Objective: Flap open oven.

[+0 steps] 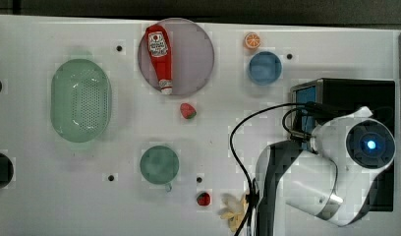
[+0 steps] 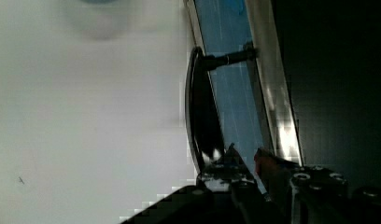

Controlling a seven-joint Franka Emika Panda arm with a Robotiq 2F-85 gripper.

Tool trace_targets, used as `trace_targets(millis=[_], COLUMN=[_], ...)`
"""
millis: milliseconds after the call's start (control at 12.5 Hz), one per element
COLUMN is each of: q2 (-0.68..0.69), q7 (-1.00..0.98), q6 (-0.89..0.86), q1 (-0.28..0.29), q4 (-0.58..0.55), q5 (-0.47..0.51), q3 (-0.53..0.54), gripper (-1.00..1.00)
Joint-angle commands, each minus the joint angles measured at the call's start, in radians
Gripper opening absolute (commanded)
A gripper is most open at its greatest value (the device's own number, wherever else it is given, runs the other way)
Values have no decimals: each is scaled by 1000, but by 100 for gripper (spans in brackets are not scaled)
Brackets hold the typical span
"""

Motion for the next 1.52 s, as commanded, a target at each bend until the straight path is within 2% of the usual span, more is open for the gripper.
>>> trace_targets(millis=[80,640,800,960,1200,1520], q2=[13,97,99,102,107,126], q7=[-83,-90,-86,-52,129,288], q6=[48,106,103,96,61,15], q1=[-3,1,11,26,59,91], q4=[-2,-2,-3,-2,-3,-4], q5=[-2,-4,-31,-119,-268,-383], q3=[-7,6,14,25,43,84], gripper=[-65,-65,-65,-65,-65,-65])
